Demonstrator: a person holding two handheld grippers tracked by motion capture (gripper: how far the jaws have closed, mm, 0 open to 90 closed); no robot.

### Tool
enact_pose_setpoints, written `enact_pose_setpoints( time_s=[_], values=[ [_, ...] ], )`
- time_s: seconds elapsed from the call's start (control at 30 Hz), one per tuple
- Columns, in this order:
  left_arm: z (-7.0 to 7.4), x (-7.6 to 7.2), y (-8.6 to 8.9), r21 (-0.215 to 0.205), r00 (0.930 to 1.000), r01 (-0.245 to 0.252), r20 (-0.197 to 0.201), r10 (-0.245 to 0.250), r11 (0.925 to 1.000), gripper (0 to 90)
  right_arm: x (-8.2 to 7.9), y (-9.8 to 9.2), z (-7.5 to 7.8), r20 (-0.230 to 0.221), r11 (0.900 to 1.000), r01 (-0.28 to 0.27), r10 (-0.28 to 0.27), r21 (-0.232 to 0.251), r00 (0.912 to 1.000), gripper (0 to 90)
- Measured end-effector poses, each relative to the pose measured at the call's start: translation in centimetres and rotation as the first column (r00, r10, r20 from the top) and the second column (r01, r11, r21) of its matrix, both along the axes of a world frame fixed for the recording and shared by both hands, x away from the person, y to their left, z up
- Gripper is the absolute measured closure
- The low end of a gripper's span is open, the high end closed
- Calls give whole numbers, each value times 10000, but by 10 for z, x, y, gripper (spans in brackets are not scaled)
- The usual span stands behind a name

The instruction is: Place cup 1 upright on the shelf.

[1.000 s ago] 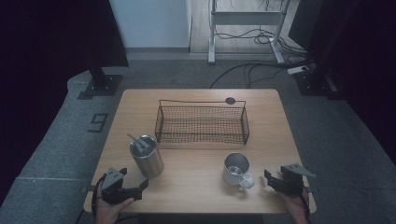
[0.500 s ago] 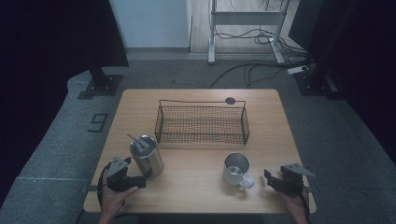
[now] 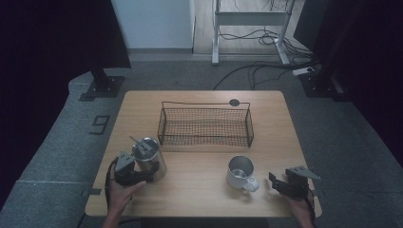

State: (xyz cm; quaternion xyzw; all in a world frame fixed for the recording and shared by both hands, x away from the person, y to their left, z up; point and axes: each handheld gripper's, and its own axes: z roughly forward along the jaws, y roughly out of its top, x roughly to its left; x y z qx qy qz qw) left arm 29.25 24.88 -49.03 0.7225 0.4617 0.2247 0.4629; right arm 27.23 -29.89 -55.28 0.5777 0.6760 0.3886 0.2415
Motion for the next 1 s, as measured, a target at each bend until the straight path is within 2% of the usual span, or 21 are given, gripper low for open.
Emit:
enact_pose_setpoints(
  time_s=[0.1, 0.37, 0.57, 0.73, 1.0],
  values=[
    [-1, 3, -1, -83, 10000, 71, -26, -72, 9999, 0, 0, 0, 0, -1, 10000, 0, 0, -3, 10000, 241],
    [-4, 6, -4, 227, 9998, 176, 95, -178, 9996, 23, 1, 0, 0, -22, 10000, -18, 18, -32, 10000, 241],
    [-4, 7, -3, 283, 9993, 337, 145, -341, 9990, 28, 1, 0, 0, -21, 10000, 65, -65, -56, 10000, 242],
    [-2, 6, -4, 519, 9987, 375, 318, -392, 9979, 39, 2, 1, 0, -14, 9999, 157, -157, -72, 9999, 247],
    [-4, 8, -3, 466, 9972, 588, 428, -608, 9972, 40, 3, 2, 0, 10, 9997, 229, -229, -100, 9997, 249]
  ],
)
